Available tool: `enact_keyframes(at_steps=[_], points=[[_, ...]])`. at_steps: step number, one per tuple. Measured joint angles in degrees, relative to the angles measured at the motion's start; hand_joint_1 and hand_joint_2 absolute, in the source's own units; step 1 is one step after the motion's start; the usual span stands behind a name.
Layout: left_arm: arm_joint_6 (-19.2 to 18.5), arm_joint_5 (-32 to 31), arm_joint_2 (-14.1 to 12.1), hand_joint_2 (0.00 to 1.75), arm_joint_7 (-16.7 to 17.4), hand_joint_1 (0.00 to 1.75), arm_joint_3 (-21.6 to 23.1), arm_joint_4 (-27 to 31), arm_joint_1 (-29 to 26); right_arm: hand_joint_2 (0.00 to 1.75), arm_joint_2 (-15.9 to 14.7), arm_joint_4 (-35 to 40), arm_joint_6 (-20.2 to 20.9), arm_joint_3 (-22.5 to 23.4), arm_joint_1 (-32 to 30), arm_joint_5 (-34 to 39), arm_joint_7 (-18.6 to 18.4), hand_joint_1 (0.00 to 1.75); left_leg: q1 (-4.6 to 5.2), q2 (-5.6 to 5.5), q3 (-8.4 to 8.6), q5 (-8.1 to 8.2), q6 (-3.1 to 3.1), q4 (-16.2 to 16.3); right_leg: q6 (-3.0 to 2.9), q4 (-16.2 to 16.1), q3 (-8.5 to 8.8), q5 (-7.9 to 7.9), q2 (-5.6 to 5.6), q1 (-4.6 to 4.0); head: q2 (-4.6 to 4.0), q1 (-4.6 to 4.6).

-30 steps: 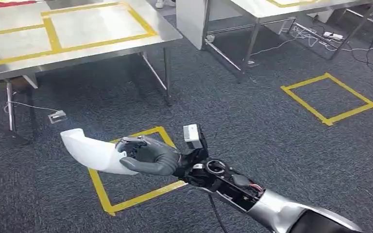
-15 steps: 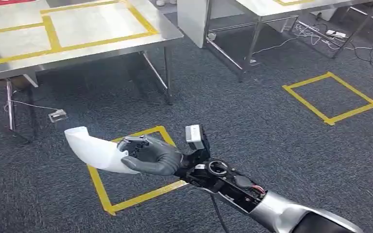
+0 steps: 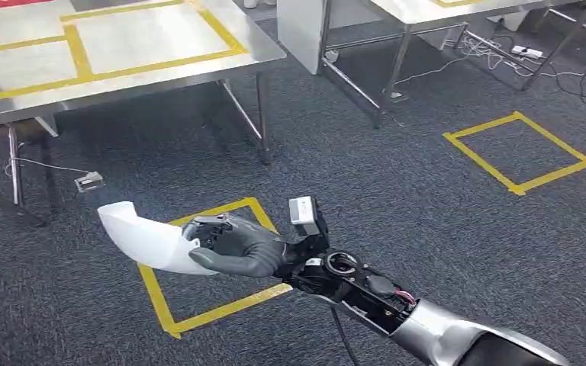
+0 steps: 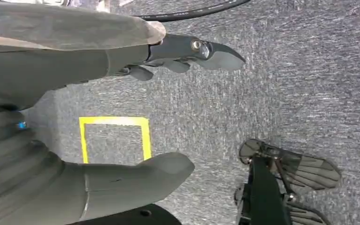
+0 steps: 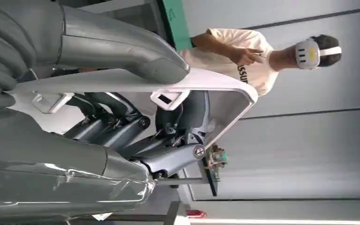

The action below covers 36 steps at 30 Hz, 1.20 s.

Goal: Take the parts from the cabinet and place them on the table.

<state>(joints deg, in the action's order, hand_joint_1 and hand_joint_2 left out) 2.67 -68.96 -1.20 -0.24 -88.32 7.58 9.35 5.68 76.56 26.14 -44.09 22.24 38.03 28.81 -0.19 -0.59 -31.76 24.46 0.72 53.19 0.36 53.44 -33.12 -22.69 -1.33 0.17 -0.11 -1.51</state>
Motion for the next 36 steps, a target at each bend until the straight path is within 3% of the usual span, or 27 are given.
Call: enact_keyframes(at_steps=[8, 9, 10, 11, 12, 15, 16, 17, 19, 21, 22, 23, 25, 26, 30, 32, 33, 34, 35, 36], points=[[-0.33, -0.46, -0.17, 1.75, 0.09, 0.0, 0.0, 0.0, 0.0, 1.75, 0.0, -0.02, 0.0, 0.0, 0.0, -0.02, 0.02, 1.75, 0.0, 0.0, 0.23, 0.0, 0.0, 0.0, 0.0, 0.02, 0.19, 0.0, 0.0, 0.0, 0.0, 0.02], [-0.33, -0.5, -0.35, 1.75, 0.09, 0.0, 0.0, 0.0, 0.03, 1.75, 0.02, 0.0, 0.0, -0.02, 0.0, -0.02, 0.02, 1.75, 0.54, 0.03, 0.2, 0.18, 0.49, 0.28, 0.73, -0.61, 0.5, 0.26, -0.01, 0.43, 0.0, 0.11], [-0.35, -0.55, -0.33, 1.75, 0.17, 0.0, 0.0, 0.0, 0.05, 1.75, 0.02, 0.0, 0.02, -0.02, 0.08, -0.08, 0.0, 1.75, 0.3, 0.03, 0.57, -0.04, 0.96, -0.55, 1.05, -0.75, 0.7, 0.25, -0.08, 0.26, 0.0, 0.18], [-0.35, -0.61, -0.22, 1.75, 0.17, 0.0, 0.0, 0.0, 0.06, 1.75, 0.0, 0.09, 0.02, 0.0, 0.07, -0.15, 0.02, 1.75, -0.62, 0.29, 1.58, -0.54, 1.1, -1.7, 1.13, -0.34, 0.67, -0.2, 0.21, 0.17, 0.0, 0.22], [-0.35, -0.61, -0.2, 1.75, 0.17, 0.0, 0.0, 0.0, 0.06, 1.75, 0.0, 0.11, 0.02, 0.0, 0.2, -0.15, 0.04, 1.75, -0.62, 0.31, 2.09, -0.56, 1.21, -2.2, 1.22, 1.85, -0.07, -1.71, 0.45, 0.02, 0.0, -0.13], [-0.41, -0.61, -0.22, 1.75, 0.17, 0.0, 0.0, 0.0, 0.09, 1.75, -0.02, 0.09, 0.0, 0.02, 0.19, -0.13, 0.09, 1.75, -0.63, 0.55, 2.53, -0.35, 1.2, -2.19, 1.57, 16.46, -6.92, -8.21, 0.65, 0.47, 0.0, -0.63], [-0.41, -0.63, -0.22, 1.75, 0.17, 0.0, 0.0, 0.0, 0.07, 1.75, -0.11, 0.09, 0.0, 0.02, -0.03, -0.13, 0.09, 1.75, -0.73, 0.53, 2.61, -0.21, 1.02, -2.1, 1.7, 19.4, -8.46, -8.83, 0.71, 0.62, 0.0, -0.65], [-0.41, -0.61, -0.22, 1.75, 0.2, 0.0, 0.0, 0.0, 0.05, 1.75, -0.11, 0.09, 0.0, 0.02, -0.11, -0.15, 0.07, 1.75, -0.82, 0.52, 2.69, -0.11, 0.89, -2.03, 1.78, 19.54, -8.63, -8.44, 0.76, 0.77, 0.0, -0.74], [-0.41, -0.63, -0.22, 1.75, 0.24, 0.0, 0.0, 0.0, 0.01, 1.75, -0.11, 0.09, 0.0, 0.02, -0.17, -0.15, 0.09, 1.75, -1.14, 0.46, 2.93, 0.3, 0.4, -1.75, 2.04, 15.88, -6.88, -5.66, 0.89, 1.14, 0.0, -0.85], [-0.41, -0.74, -0.22, 1.75, 0.26, 0.0, 0.0, 0.0, 0.01, 1.75, -0.11, 0.11, 0.0, 0.02, -0.09, -0.85, 0.15, 1.75, -1.69, 0.32, 3.35, 1.36, -0.61, -0.8, 2.62, 5.06, -1.37, -0.22, 1.22, 1.8, 0.0, -1.02], [-0.41, -0.81, -0.4, 1.75, 0.28, 0.0, 0.0, 0.02, -0.01, 1.75, -0.11, 0.09, 0.0, 0.02, -0.09, -0.9, 0.15, 1.75, -1.53, 0.23, 3.23, 1.97, -1.26, -0.3, 3.21, 2.38, 0.13, -0.84, 1.14, 1.85, 0.0, -1.27], [-0.41, -0.83, -0.55, 1.75, 0.35, 0.0, 0.0, 0.02, 0.12, 1.75, -0.11, 0.18, 0.0, 0.0, -0.08, -0.96, 0.17, 1.75, -1.29, 0.18, 2.88, 2.27, -1.73, 0.58, 2.39, 1.92, 0.14, -1.27, 0.76, 1.58, 0.0, -1.51], [-0.41, -1.0, -0.48, 1.75, 0.37, 0.0, 0.0, 0.02, 0.09, 1.75, -0.11, 0.2, -0.2, 0.02, -0.3, -1.14, 0.17, 1.75, -1.48, 0.2, 3.03, 2.21, -2.11, -0.03, 1.41, 2.58, -0.21, -1.73, 0.7, 1.27, 0.0, -0.67], [-0.41, -1.03, -0.39, 1.75, 0.39, 0.0, 0.0, 0.02, 0.11, 1.75, -0.11, 0.2, -0.22, 0.02, -0.35, -1.18, 0.15, 1.75, -1.63, 0.26, 3.39, 2.39, -2.53, -0.19, 0.98, 2.53, -0.1, -1.85, 0.58, 1.28, 0.0, -0.68], [-0.41, -1.03, -0.39, 1.75, 0.39, 0.0, 0.0, 0.02, 0.14, 1.75, -0.11, 0.2, -0.24, 0.02, -0.33, -1.18, 0.15, 1.75, -1.64, 0.25, 3.47, 2.49, -2.65, -0.2, 0.8, 2.48, 0.15, -1.9, 0.55, 1.36, 0.0, -0.65], [-0.41, -1.03, -0.37, 1.75, 0.4, 0.0, 0.0, 0.02, 0.17, 1.75, -0.07, 0.5, -0.26, 0.0, -0.36, -1.22, 0.13, 1.75, -1.78, 0.37, 3.43, 3.19, -2.95, 0.84, 0.34, 2.24, 0.78, -2.08, 0.55, 1.51, 0.0, -0.18], [-0.41, -1.03, -0.44, 1.75, 0.39, 0.0, 0.0, 0.02, 0.29, 1.75, -0.07, 0.64, -0.26, 0.02, -0.19, -1.77, 0.11, 1.75, -1.58, 0.38, -3.2, 7.82, -3.06, 12.6, -0.46, 2.19, 1.27, -2.64, 0.71, 1.27, 0.0, 0.9], [-0.41, -0.92, -0.44, 1.75, 0.42, 0.0, 0.0, 0.02, 0.09, 1.75, -0.07, 0.61, -0.26, -0.02, -0.63, -1.77, 0.0, 1.75, -1.51, 0.38, -9.58, 8.67, -2.74, 21.04, -0.88, 2.19, 2.03, -3.41, 0.61, 0.72, 0.0, 1.03], [-0.41, -0.85, -0.42, 1.75, 0.39, 0.0, 0.0, 0.02, 0.0, 1.75, -0.07, 0.61, -0.26, -0.02, -0.64, -1.77, 0.0, 1.75, -1.4, 0.38, -9.22, 6.53, -2.42, 19.0, -0.87, 2.19, 2.55, -3.78, 0.46, 0.61, 0.0, 1.05], [-0.41, -0.85, -0.42, 1.75, 0.39, 0.0, 0.0, 0.02, 0.01, 1.75, -0.07, 0.61, -0.26, -0.02, -0.62, -1.77, 0.0, 1.75, -1.23, 0.37, -7.6, 3.11, -1.95, 14.43, -0.81, 2.18, 3.24, -4.21, 0.37, 0.53, 0.0, 1.07]])
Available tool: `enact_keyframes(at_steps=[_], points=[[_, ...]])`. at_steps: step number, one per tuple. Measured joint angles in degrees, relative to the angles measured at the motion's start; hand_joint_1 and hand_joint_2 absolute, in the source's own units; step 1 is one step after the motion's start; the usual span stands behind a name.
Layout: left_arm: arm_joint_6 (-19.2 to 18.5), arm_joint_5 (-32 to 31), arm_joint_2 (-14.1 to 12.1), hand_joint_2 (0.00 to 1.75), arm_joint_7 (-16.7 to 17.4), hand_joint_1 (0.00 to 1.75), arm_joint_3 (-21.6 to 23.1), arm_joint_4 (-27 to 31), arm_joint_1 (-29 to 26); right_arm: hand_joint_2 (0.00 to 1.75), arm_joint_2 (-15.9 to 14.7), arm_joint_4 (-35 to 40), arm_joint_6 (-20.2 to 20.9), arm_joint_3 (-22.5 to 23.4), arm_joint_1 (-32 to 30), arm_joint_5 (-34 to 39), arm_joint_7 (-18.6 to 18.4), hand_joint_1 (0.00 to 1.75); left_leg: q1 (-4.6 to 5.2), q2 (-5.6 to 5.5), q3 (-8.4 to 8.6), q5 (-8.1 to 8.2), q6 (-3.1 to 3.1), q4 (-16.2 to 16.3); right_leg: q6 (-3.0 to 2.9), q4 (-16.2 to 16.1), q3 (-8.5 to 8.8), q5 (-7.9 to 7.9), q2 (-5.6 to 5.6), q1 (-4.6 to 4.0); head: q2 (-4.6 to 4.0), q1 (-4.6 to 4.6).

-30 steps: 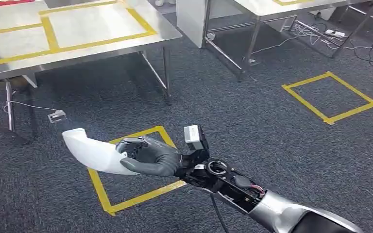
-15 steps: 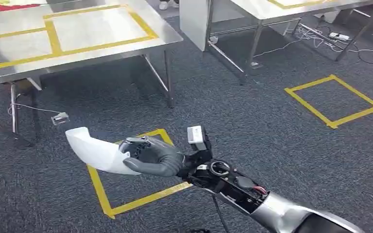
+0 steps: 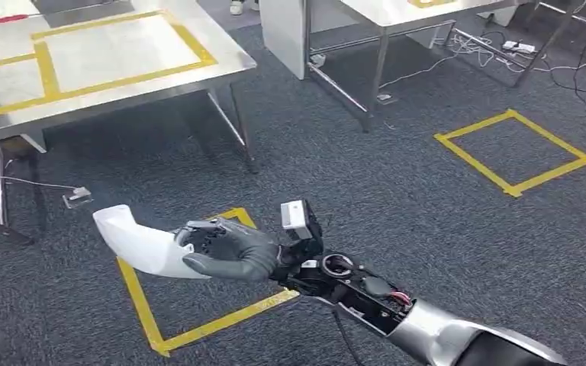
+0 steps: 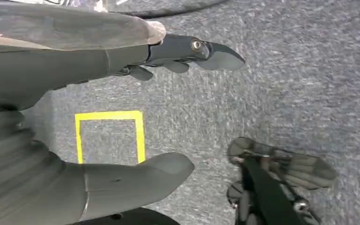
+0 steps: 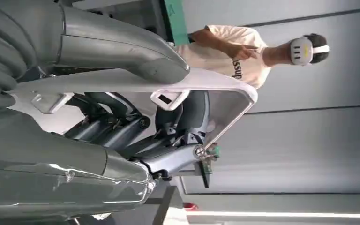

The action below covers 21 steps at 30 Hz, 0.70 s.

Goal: Take the parts from the cabinet and place them on the table.

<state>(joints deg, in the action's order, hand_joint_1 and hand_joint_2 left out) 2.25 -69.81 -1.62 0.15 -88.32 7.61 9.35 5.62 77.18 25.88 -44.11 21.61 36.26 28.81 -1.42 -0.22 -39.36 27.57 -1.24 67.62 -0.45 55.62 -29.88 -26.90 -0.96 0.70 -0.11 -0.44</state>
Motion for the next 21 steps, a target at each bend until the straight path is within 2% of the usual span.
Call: enact_keyframes(at_steps=[1, 2, 3, 4, 6, 7, 8, 9, 11, 12, 13, 14, 15, 17, 18, 19, 20, 21], points=[[0.0, 0.0, -0.02, 1.75, 0.0, 0.0, 0.0, 0.0, 0.03, 1.75, 0.02, 0.02, 0.0, 0.0, 0.04, 0.0, 0.0, 1.75, 0.21, 0.0, 2.39, -3.65, 0.6, -6.01, 0.09, -0.03, 0.75, -0.47, -0.03, -0.07, 0.0, 0.04], [0.02, 0.04, -0.18, 1.75, 0.0, 0.0, 0.0, 0.0, 0.02, 1.75, 0.04, 0.02, 0.0, 0.02, 0.07, 0.0, 0.0, 1.75, 0.61, 0.04, 4.21, -5.99, 1.33, -11.28, 0.2, -0.14, 0.85, -0.92, 0.0, 0.0, 0.0, 0.11], [0.02, 0.09, -0.33, 1.75, 0.0, 0.0, 0.0, 0.0, 0.1, 1.75, 0.07, 0.04, 0.02, 0.0, 0.12, 0.0, 0.0, 1.75, 1.1, 0.06, 4.85, -4.87, 1.45, -11.88, 0.53, -0.16, 0.95, -1.17, -0.11, -0.42, 0.0, 0.25], [0.02, 0.09, -0.31, 1.75, 0.0, 0.0, 0.0, 0.0, 0.19, 1.75, 0.07, 0.15, 0.02, 0.0, 0.1, 0.0, 0.0, 1.75, 1.1, 0.0, 4.82, -4.76, 1.4, -12.67, 0.83, -0.19, 0.76, -1.29, -0.22, -0.26, 0.0, 0.26], [0.02, 0.11, -0.35, 1.75, 0.0, 0.0, 0.0, 0.0, 0.22, 1.75, 0.09, 0.17, 0.17, 0.0, -0.02, -0.02, 0.0, 1.75, 1.18, 0.02, 5.34, -4.41, 1.86, -13.45, 1.7, -0.05, 1.47, -0.63, -0.17, -0.27, 0.0, 0.22], [0.02, 0.11, -0.31, 1.75, 0.02, 0.0, 0.0, 0.0, 0.21, 1.75, 0.07, 0.2, 0.17, 0.02, 0.1, -0.04, 0.0, 1.75, 0.95, -0.11, 6.16, -4.41, 2.03, -13.87, 2.01, -0.19, 1.86, -1.21, -0.04, -0.19, 0.0, 0.07], [0.02, 0.11, -0.24, 1.75, 0.02, 0.0, 0.0, 0.0, 0.07, 1.75, 0.09, 0.22, 0.2, 0.02, 0.1, -0.07, 0.02, 1.75, 0.8, -0.13, 6.95, -4.27, 2.16, -14.14, 2.33, 1.0, 1.71, -1.93, 0.29, -0.09, 0.0, -0.15], [0.02, 0.11, -0.24, 1.75, 0.02, 0.0, 0.0, 0.0, 0.07, 1.75, 0.09, 0.35, 0.2, 0.02, 0.17, -0.09, 0.02, 1.75, 0.78, -0.14, 7.38, -3.96, 2.59, -14.15, 2.44, 4.27, 0.2, -3.51, 0.43, -0.18, 0.0, -0.26], [0.02, 0.11, -0.24, 1.75, 0.02, 0.0, 0.0, 0.0, 0.11, 1.75, 0.07, 0.46, 0.2, 0.04, 0.05, -0.07, 0.02, 1.75, 0.87, -0.13, 7.98, -3.36, 2.9, -14.14, 2.65, 13.55, -5.25, -7.26, 0.44, -0.15, 0.0, -0.94], [0.02, 0.11, -0.24, 1.75, 0.02, 0.0, 0.0, 0.0, 0.09, 1.75, 0.07, 0.46, 0.17, 0.04, -0.14, -0.09, 0.0, 1.75, 0.95, -0.13, 8.39, -2.92, 2.89, -14.13, 2.67, 17.88, -8.19, -8.64, 0.44, -0.18, 0.0, -1.03], [0.02, 0.11, -0.24, 1.75, 0.02, 0.0, 0.0, 0.0, 0.06, 1.75, 0.07, 0.46, 0.17, 0.04, -0.3, -0.09, 0.0, 1.75, 0.99, -0.15, 8.81, -2.61, 2.89, -14.12, 2.62, 18.93, -9.44, -8.26, 0.46, -0.17, 0.0, -1.2], [0.04, 0.11, -0.24, 1.75, 0.02, 0.0, 0.0, 0.0, -0.02, 1.75, 0.07, 0.46, 0.19, 0.02, -0.38, -0.09, 0.0, 1.75, 1.05, -0.19, 9.58, -2.06, 2.85, -14.12, 2.46, 17.09, -9.44, -5.97, 0.48, -0.17, 0.0, -1.46], [0.04, 0.11, -0.22, 1.75, 0.02, 0.0, 0.0, 0.0, -0.04, 1.75, 0.07, 0.46, 0.17, 0.04, -0.36, -0.09, 0.0, 1.75, 1.09, -0.24, 10.28, -1.61, 2.79, -14.12, 2.25, 13.52, -8.37, -3.17, 0.49, -0.19, 0.0, -1.57], [0.04, 0.11, -0.09, 1.75, 0.02, 0.0, 0.0, 0.0, -0.03, 1.75, 0.07, 0.48, 0.2, 0.04, -0.32, -0.09, 0.0, 1.75, 1.15, -0.27, 11.87, -0.47, 2.54, -14.13, 1.64, 3.03, -4.81, 4.31, 0.54, -0.37, 0.0, -2.06], [0.04, 0.11, 0.09, 1.75, 0.02, 0.0, -0.02, 0.0, -0.15, 1.75, 0.07, 0.44, 0.17, 0.04, -0.32, -0.09, 0.02, 1.75, 1.16, -0.3, 12.23, -0.1, 2.32, -14.11, 1.21, 1.33, -4.61, 4.38, 0.63, -0.77, 0.0, -1.75], [0.11, 0.11, 0.11, 1.75, 0.02, 0.0, -0.02, 0.0, 0.14, 1.75, 0.07, 0.48, 0.2, 0.02, -0.19, -0.09, 0.0, 1.75, 1.17, -0.38, 11.76, 0.07, 2.03, -13.98, 0.97, -0.3, -5.02, 2.52, 0.69, -1.01, 0.0, -1.5], [0.15, 0.15, 0.11, 1.75, 0.07, 0.0, -0.02, 0.0, 0.16, 1.75, 0.07, 0.5, 0.2, 0.02, -0.35, -0.09, 0.0, 1.75, 1.16, -0.22, 11.77, 0.35, 1.59, -14.13, 0.5, 0.0, -4.3, 4.05, 0.73, -1.02, 0.0, -1.81], [0.15, 0.2, 0.11, 1.75, 0.09, 0.0, -0.02, 0.0, 0.12, 1.75, 0.07, 0.48, 0.2, 0.07, -0.36, -0.09, 0.0, 1.75, 1.33, -0.12, 12.23, 0.25, 1.33, -13.76, -0.01, -0.24, -4.41, 3.58, 0.72, -1.05, 0.0, -1.68]])
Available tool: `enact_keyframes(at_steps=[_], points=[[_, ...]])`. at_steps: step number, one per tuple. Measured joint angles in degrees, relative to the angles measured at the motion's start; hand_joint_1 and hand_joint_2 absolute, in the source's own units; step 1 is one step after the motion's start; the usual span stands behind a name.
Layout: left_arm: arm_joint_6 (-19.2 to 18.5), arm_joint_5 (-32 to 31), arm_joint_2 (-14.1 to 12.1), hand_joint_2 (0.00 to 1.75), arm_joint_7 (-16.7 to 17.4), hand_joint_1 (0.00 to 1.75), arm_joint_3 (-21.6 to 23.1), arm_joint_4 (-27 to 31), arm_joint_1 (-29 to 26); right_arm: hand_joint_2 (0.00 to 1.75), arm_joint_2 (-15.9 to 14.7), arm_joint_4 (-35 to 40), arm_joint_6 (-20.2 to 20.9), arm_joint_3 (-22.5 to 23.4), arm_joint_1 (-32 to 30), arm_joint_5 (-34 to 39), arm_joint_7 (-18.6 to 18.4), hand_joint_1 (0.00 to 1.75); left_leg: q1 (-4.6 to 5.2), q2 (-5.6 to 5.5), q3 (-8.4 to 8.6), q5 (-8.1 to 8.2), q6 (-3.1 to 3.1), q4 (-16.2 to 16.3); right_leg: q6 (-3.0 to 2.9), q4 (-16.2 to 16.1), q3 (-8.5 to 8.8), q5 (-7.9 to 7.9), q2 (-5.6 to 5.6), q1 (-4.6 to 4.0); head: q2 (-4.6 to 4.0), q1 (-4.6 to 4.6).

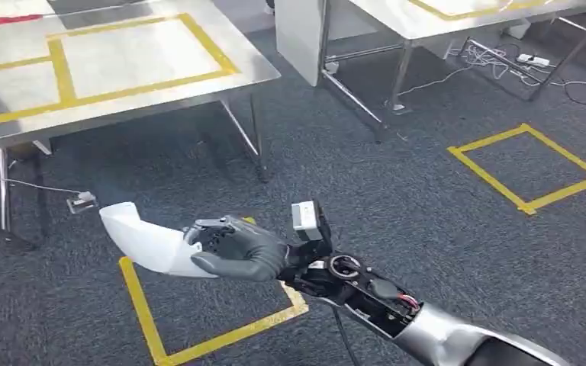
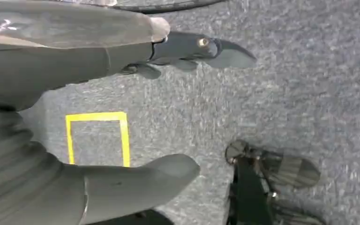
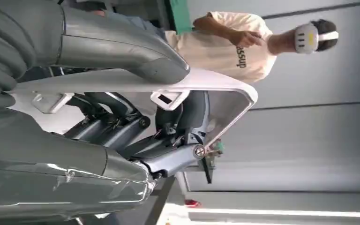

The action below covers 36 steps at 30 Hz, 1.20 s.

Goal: Take the parts from the cabinet and place them on the table.

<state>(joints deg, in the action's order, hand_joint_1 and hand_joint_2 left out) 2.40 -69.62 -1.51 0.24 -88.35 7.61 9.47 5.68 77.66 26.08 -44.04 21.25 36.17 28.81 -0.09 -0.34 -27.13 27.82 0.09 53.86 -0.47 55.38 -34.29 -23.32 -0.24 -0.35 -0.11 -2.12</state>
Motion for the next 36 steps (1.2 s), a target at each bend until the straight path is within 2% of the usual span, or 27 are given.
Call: enact_keyframes(at_steps=[1, 2, 3, 6, 7, 8, 9, 11, 12, 13, 15, 17, 18, 19, 21, 22, 23, 24, 26, 27, 28, 29, 30, 31, 33, 35, 36], points=[[0.02, 0.07, 0.0, 1.75, 0.07, 0.0, 0.0, 0.0, 0.0, 1.75, 0.02, 0.02, 0.07, -0.02, 0.0, 0.0, 0.0, 1.75, -0.04, 0.02, 0.33, -0.02, -0.16, -0.09, -0.28, -0.15, 0.51, 0.21, -0.12, 0.11, 0.0, 0.06], [0.02, 0.13, -0.13, 1.75, 0.15, 0.0, 0.0, -0.02, 0.06, 1.75, 0.2, 0.15, 0.15, -0.04, 0.02, -0.02, 0.0, 1.75, -0.28, 0.04, -0.19, 0.13, -0.37, 1.21, -0.4, -0.84, 1.7, 0.28, -0.11, 0.69, 0.0, -0.11], [0.04, 0.13, 0.11, 1.75, 0.17, 0.0, 0.0, -0.07, 0.15, 1.75, 0.2, 0.18, 0.18, -0.02, 0.18, 0.0, 0.02, 1.75, -0.23, 0.02, -1.66, 0.25, -0.62, 4.16, -0.59, -1.19, 2.27, 0.15, -0.11, 0.77, 0.0, 0.3], [0.04, 0.26, -0.02, 1.75, 0.22, 0.0, 0.0, -0.07, 0.2, 1.75, 0.2, 0.13, 0.31, -0.09, 0.27, 0.0, -0.04, 1.75, -0.74, 0.03, -10.24, 5.15, -1.63, 16.74, -0.81, -1.31, 2.92, -0.6, -0.07, 0.84, 0.0, 1.2], [0.04, 0.31, -0.07, 1.75, 0.28, 0.0, 0.0, -0.07, 0.11, 1.75, 0.2, 0.13, 0.33, -0.09, 0.16, 0.0, -0.04, 1.75, -0.87, 0.05, -12.18, 5.95, -1.8, 18.51, -0.79, -1.3, 3.22, -1.01, -0.13, 0.85, 0.0, 1.24], [0.04, 0.41, -0.11, 1.75, 0.28, 0.0, 0.0, -0.07, 0.0, 1.75, 0.22, 0.13, 0.37, -0.13, 0.16, 0.0, -0.09, 1.75, -0.99, 0.05, -12.76, 4.77, -1.92, 17.66, -0.71, -1.3, 3.71, -1.36, -0.26, 0.91, 0.0, 1.36], [0.04, 0.48, -0.13, 1.75, 0.33, 0.0, 0.0, -0.07, -0.05, 1.75, 0.22, 0.13, 0.5, -0.13, 0.18, 0.0, -0.11, 1.75, -1.09, 0.06, -12.27, 2.47, -2.04, 15.04, -0.56, -1.3, 4.23, -1.74, -0.36, 0.97, 0.0, 1.44], [0.09, 0.48, -0.15, 1.75, 0.33, 0.0, 0.0, -0.07, -0.06, 1.75, 0.24, 0.13, 0.66, -0.15, 0.32, 0.0, -0.17, 1.75, -1.35, 0.13, -8.59, -5.23, -2.29, 4.37, -0.04, -1.3, 5.61, -2.75, -0.37, 1.12, 0.0, 1.51], [0.09, 0.48, -0.11, 1.75, 0.33, 0.0, 0.0, -0.07, -0.08, 1.75, 0.26, 0.09, 0.66, -0.18, 0.55, 0.0, -0.2, 1.75, -1.38, 0.24, -7.5, -6.9, -2.33, 0.19, 0.41, -1.26, 5.96, -3.21, -0.36, 1.02, 0.0, 1.73], [0.09, 0.46, -0.13, 1.75, 0.31, 0.0, 0.0, -0.07, 0.01, 1.75, 0.26, 0.04, 0.66, -0.2, 0.73, -0.13, -0.24, 1.75, -0.92, 0.28, -7.48, -4.1, -1.64, 0.21, 0.77, -1.05, 5.94, -3.49, -0.57, 0.86, 0.0, 2.08], [0.07, 0.2, -0.15, 1.75, 0.13, 0.0, 0.0, -0.07, 0.02, 1.75, 0.31, 0.0, 0.52, -0.2, 0.87, -0.77, -0.26, 1.75, -0.81, 0.13, -7.22, -5.5, -0.39, 0.3, 1.71, -0.6, 6.28, -3.8, -0.5, 0.88, 0.0, 1.79], [0.0, 0.04, -0.15, 1.75, 0.09, 0.0, 0.0, -0.07, -0.02, 1.75, 0.31, 0.0, 0.46, -0.2, 1.01, -1.27, -0.13, 1.75, -0.83, 0.01, -6.3, -5.01, 0.23, 0.32, 2.32, -0.48, 6.81, -4.61, -0.35, 0.99, 0.0, 1.53], [-0.02, 0.0, -0.13, 1.75, 0.07, 0.0, 0.0, -0.07, -0.02, 1.75, 0.31, 0.0, 0.37, -0.2, 1.07, -1.4, -0.07, 1.75, -0.84, 0.0, -5.81, -4.82, 0.55, 0.26, 2.5, 0.95, 6.54, -5.38, -0.14, 1.08, 0.0, 1.31], [-0.09, -0.08, -0.13, 1.75, 0.04, 0.0, 0.0, -0.07, 0.0, 1.75, 0.28, 0.0, 0.37, -0.2, 1.18, -1.44, 0.07, 1.75, -0.77, -0.02, -5.53, -4.59, 0.87, 0.27, 2.64, 3.97, 5.01, -6.77, -0.08, 1.09, 0.0, 1.09], [-0.15, -0.39, -0.22, 1.75, -0.09, 0.0, 0.0, -0.07, 0.02, 1.75, 0.28, 0.0, 0.31, -0.2, 1.0, -2.32, 0.18, 1.75, -0.48, -0.07, -5.0, -4.01, 1.3, 0.27, 2.81, 14.46, -1.14, -10.89, -0.07, 0.94, 0.0, 0.37], [-0.18, -0.46, -0.24, 1.75, -0.11, 0.0, 0.0, -0.07, -0.01, 1.75, 0.26, -0.04, 0.31, -0.2, 0.76, -2.34, 0.18, 1.75, -0.3, -0.18, -4.65, -3.66, 1.4, 0.28, 2.69, 18.02, -3.63, -12.16, -0.07, 0.89, 0.0, 0.18], [-0.17, -0.55, -0.28, 1.75, -0.11, 0.0, 0.0, -0.07, -0.04, 1.75, 0.26, -0.04, 0.31, -0.2, 0.66, -2.34, 0.2, 1.75, -0.24, -0.27, -4.4, -3.49, 1.46, 0.28, 2.62, 18.88, -4.51, -12.17, -0.07, 0.87, 0.0, 0.11], [-0.24, -0.59, -0.37, 1.75, -0.15, 0.0, 0.0, -0.07, -0.08, 1.75, 0.24, -0.07, 0.31, -0.2, 0.58, -2.43, 0.24, 1.75, -0.01, -0.54, -3.62, -2.88, 1.5, 0.29, 2.2, 17.37, -4.96, -10.18, -0.08, 0.79, 0.0, -0.11], [-0.37, -0.74, -0.39, 1.75, -0.22, 0.0, 0.0, -0.07, -0.08, 1.75, 0.24, -0.07, 0.28, -0.2, 0.64, -2.47, 0.28, 1.75, 0.32, -0.94, -2.51, -2.18, 1.5, 0.28, 1.29, 10.74, -3.03, -5.3, -0.14, 0.46, 0.0, -0.42], [-0.52, -0.79, -0.37, 1.75, -0.33, 0.0, 0.0, -0.07, -0.07, 1.75, 0.24, -0.04, 0.22, -0.2, 0.71, -2.88, 0.33, 1.75, 0.5, -1.19, -1.51, -1.53, 1.49, 0.22, 0.35, 3.67, -0.66, -0.19, -0.41, 0.0, 0.0, -0.59], [-0.55, -0.92, -0.17, 1.75, -0.35, 0.0, 0.0, -0.09, -0.14, 1.75, 0.2, -0.07, 0.22, -0.2, 0.7, -3.15, 0.33, 1.75, 0.42, -1.27, -1.31, -1.18, 1.38, 0.18, -0.49, 0.99, -0.1, 1.01, -0.78, -0.47, 0.0, -0.39], [-0.57, -0.92, -0.09, 1.75, -0.37, 0.0, 0.0, -0.07, -0.05, 1.75, 0.17, -0.07, 0.22, -0.2, 0.76, -3.13, 0.35, 1.75, 0.58, -1.4, -1.28, -1.05, 1.18, 0.32, -0.62, 0.67, -0.16, -0.5, -0.77, -0.51, 0.0, 0.29], [-0.55, -1.0, -0.2, 1.75, -0.5, 0.0, 0.0, -0.07, 0.07, 1.75, 0.17, -0.02, 0.2, -0.2, 0.81, -3.23, 0.28, 1.75, 0.32, -1.69, -1.74, -0.78, 0.69, 0.17, -0.68, 0.24, 0.55, -0.3, -0.96, -0.64, 0.0, 0.0], [-0.61, -1.09, -0.35, 1.75, -0.5, 0.0, 0.0, -0.07, 0.01, 1.75, 0.13, 0.0, 0.13, -0.18, 0.77, -3.17, 0.26, 1.75, 0.34, -1.63, -1.25, -0.97, 0.46, 0.89, -0.8, -0.3, 0.32, 0.06, -0.61, -0.69, 0.0, -0.28], [-0.63, -1.14, -0.81, 1.75, -0.42, 0.0, 0.0, -0.07, 0.0, 1.75, 0.24, 0.09, 0.15, -0.22, 0.91, -3.06, 0.26, 1.75, 0.3, -1.4, -0.93, -0.19, -0.06, 1.0, -1.14, -1.28, 2.21, 0.21, -0.42, 0.15, 0.0, -0.17], [-0.68, -1.16, -0.55, 1.75, -0.37, 0.0, 0.0, -0.11, 0.2, 1.75, 0.24, 0.09, 0.15, -0.22, 1.23, -3.02, 0.24, 1.75, 0.29, -0.64, -2.99, 1.26, -0.7, 5.22, -1.33, -1.61, 2.89, 0.05, -0.3, 0.21, 0.0, 0.33], [-0.68, -1.18, -0.65, 1.75, -0.31, 0.0, 0.0, -0.09, 0.27, 1.75, 0.24, 0.09, 0.42, -0.26, 1.35, -2.88, 0.26, 1.75, -0.14, -0.51, -7.24, 3.69, -1.4, 11.89, -1.42, -1.62, 3.07, -0.24, -0.18, 0.26, 0.0, 0.98]])
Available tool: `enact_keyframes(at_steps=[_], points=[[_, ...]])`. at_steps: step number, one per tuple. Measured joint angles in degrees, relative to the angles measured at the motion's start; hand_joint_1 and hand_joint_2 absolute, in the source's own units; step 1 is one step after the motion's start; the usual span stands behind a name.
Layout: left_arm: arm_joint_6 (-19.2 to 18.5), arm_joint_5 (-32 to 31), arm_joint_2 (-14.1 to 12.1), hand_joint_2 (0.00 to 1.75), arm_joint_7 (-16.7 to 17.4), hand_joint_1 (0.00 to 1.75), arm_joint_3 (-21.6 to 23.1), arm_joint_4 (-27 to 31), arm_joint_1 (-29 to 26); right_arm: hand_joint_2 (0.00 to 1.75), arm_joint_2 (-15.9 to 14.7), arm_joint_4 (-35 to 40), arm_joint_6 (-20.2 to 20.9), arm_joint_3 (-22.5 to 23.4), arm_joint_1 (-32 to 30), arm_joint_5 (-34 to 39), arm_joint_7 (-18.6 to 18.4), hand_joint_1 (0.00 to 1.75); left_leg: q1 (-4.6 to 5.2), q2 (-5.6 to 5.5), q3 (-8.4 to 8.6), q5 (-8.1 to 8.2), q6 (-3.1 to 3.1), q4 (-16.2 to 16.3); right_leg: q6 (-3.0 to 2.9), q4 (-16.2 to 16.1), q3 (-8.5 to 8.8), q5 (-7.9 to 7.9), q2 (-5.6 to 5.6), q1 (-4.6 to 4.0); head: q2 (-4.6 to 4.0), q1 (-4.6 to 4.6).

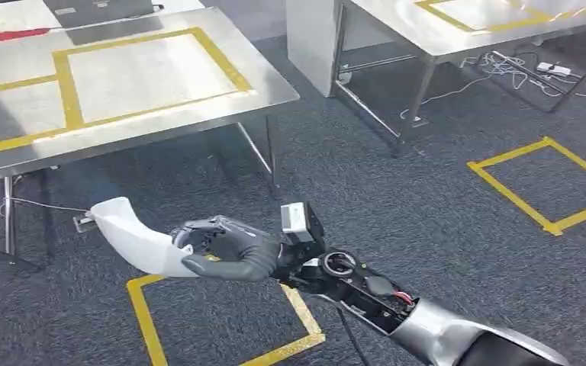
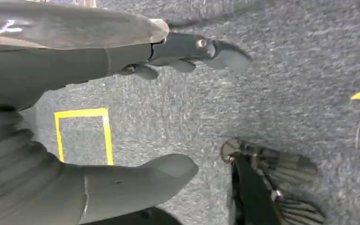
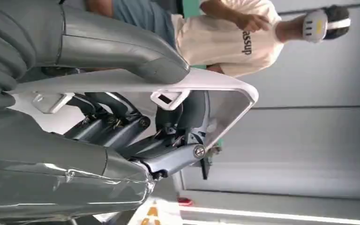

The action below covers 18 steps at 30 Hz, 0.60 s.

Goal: Take the parts from the cabinet and place them on the table.

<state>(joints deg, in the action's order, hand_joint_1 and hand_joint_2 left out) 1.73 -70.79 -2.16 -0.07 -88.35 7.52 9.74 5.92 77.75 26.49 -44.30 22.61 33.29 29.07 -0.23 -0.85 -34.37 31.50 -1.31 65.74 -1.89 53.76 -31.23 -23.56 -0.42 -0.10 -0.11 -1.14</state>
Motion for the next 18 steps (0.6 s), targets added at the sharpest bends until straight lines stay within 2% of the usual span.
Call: enact_keyframes(at_steps=[1, 2, 3, 5, 6, 7, 8, 9, 10, 12, 13, 14, 15, 16, 17, 18], points=[[0.0, 0.0, -0.15, 1.75, 0.0, 0.0, 0.0, 0.0, -0.02, 1.75, 0.0, -0.06, 0.06, -0.02, -0.03, 0.06, -0.04, 1.75, -0.27, 0.1, -2.75, 1.49, -0.24, 4.01, 0.03, 0.0, 0.13, -0.29, 0.03, 0.03, 0.0, 0.02], [0.0, 0.0, -0.22, 1.75, 0.0, 0.0, 0.0, 0.0, -0.06, 1.75, 0.0, -0.18, 0.22, -0.04, -0.1, 0.22, -0.04, 1.75, -0.48, 0.18, -4.53, 2.03, -0.61, 6.12, 0.12, 0.02, 0.29, -0.54, 0.03, 0.11, 0.0, 0.07], [0.0, 0.0, -0.31, 1.75, 0.0, 0.0, 0.0, 0.0, -0.23, 1.75, 0.0, -0.26, 0.24, -0.11, -0.27, 0.53, -0.02, 1.75, -0.83, 0.32, -5.68, 0.96, -0.96, 6.15, 0.27, 0.02, 0.73, -0.93, 0.0, 0.26, 0.0, 0.29], [0.0, 0.02, -0.37, 1.75, 0.04, 0.0, 0.0, 0.0, -0.37, 1.75, 0.0, -0.48, 0.31, -0.15, -0.26, 0.68, 0.0, 1.75, -1.27, 0.42, -4.04, -3.77, -1.49, 0.15, 0.75, 0.06, 1.55, -1.61, -0.07, 0.58, 0.0, 0.35], [0.0, 0.07, -0.42, 1.75, 0.04, 0.0, 0.0, 0.0, -0.33, 1.75, 0.0, -0.57, 0.39, -0.2, -0.25, 0.68, 0.09, 1.75, -1.58, 0.58, -1.38, -8.22, -1.58, -6.84, 1.25, 0.16, 2.25, -2.23, -0.06, 0.84, 0.0, 0.48], [0.0, 0.09, -0.35, 1.75, 0.04, 0.0, 0.0, -0.02, -0.32, 1.75, 0.0, -0.63, 0.48, -0.2, -0.21, 0.68, 0.2, 1.75, -1.89, 0.86, -0.03, -10.59, -1.97, -10.9, 1.75, 0.19, 2.44, -2.62, -0.02, 0.78, 0.0, 0.77], [0.0, 0.09, -0.37, 1.75, 0.04, 0.0, -0.02, 0.0, -0.22, 1.75, 0.0, -0.7, 0.63, -0.22, -0.12, 0.61, 0.28, 1.75, -1.44, 0.81, -0.17, -8.07, -1.14, -11.74, 2.17, 0.52, 2.59, -2.96, -0.13, 0.61, 0.0, 1.07], [0.0, 0.11, -0.42, 1.75, 0.04, 0.0, -0.02, 0.0, -0.1, 1.75, 0.02, -0.72, 0.79, -0.26, 0.0, 0.57, 0.33, 1.75, -1.28, 0.98, -0.11, -7.28, -0.36, -11.15, 2.53, 0.36, 2.36, -3.16, -0.09, 0.56, 0.0, 0.96], [0.0, 0.13, -0.37, 1.75, 0.02, 0.0, -0.02, 0.0, -0.29, 1.75, 0.04, -0.74, 0.87, -0.31, 0.02, 0.5, 0.35, 1.75, -1.35, 0.78, -0.08, -9.37, 0.31, -11.4, 3.04, 0.74, 2.9, -3.3, -0.05, 0.58, 0.0, 0.75], [0.0, 0.28, -0.35, 1.75, 0.02, 0.0, -0.02, 0.0, -0.3, 1.75, 0.04, -0.83, 0.92, -0.33, 0.15, -0.35, 0.55, 1.75, -1.4, 0.55, 0.86, -8.76, 1.1, -11.23, 3.54, 1.31, 3.04, -4.09, 0.0, 0.74, 0.0, 0.53], [0.0, 0.37, -0.35, 1.75, 0.0, 0.0, -0.04, 0.0, -0.34, 1.75, 0.04, -0.87, 0.92, -0.35, 0.23, -0.79, 0.57, 1.75, -1.33, 0.54, 1.21, -8.57, 1.38, -11.3, 3.68, 2.9, 2.71, -4.83, 0.13, 0.83, 0.0, 0.2], [0.0, 0.44, -0.35, 1.75, 0.0, 0.0, -0.04, 0.0, -0.29, 1.75, 0.07, -0.87, 0.92, -0.35, 0.37, -1.14, 0.72, 1.75, -1.24, 0.53, 1.39, -8.39, 1.65, -11.29, 3.79, 6.33, 0.91, -6.22, 0.16, 0.82, 0.0, 0.07], [0.0, 0.46, -0.37, 1.75, 0.0, 0.0, -0.02, 0.0, -0.25, 1.75, 0.07, -0.87, 0.92, -0.37, 0.44, -1.53, 0.79, 1.75, -1.15, 0.51, 1.56, -8.18, 1.92, -11.29, 3.92, 11.28, -1.88, -8.31, 0.15, 0.7, 0.0, -0.35], [0.0, 0.46, -0.39, 1.75, 0.0, 0.0, -0.02, 0.0, -0.24, 1.75, 0.07, -0.92, 0.92, -0.39, 0.39, -1.57, 0.79, 1.75, -1.04, 0.51, 1.67, -8.0, 2.11, -11.28, 3.99, 14.85, -4.01, -9.78, 0.15, 0.66, 0.0, -0.63], [0.0, 0.48, -0.39, 1.75, 0.0, 0.0, -0.02, 0.0, -0.28, 1.75, 0.07, -1.14, 0.92, -0.39, 0.27, -1.6, 0.81, 1.75, -0.75, 0.49, 2.08, -7.6, 2.33, -11.28, 4.02, 20.01, -7.3, -11.65, 0.15, 0.63, 0.0, -1.0], [0.0, 0.52, -0.44, 1.75, 0.0, 0.0, -0.02, 0.0, -0.32, 1.75, 0.07, -1.25, 0.92, -0.42, 0.21, -1.57, 0.81, 1.75, -0.57, 0.42, 2.52, -7.28, 2.38, -11.28, 3.82, 20.68, -8.29, -11.1, 0.15, 0.61, 0.0, -1.22]])
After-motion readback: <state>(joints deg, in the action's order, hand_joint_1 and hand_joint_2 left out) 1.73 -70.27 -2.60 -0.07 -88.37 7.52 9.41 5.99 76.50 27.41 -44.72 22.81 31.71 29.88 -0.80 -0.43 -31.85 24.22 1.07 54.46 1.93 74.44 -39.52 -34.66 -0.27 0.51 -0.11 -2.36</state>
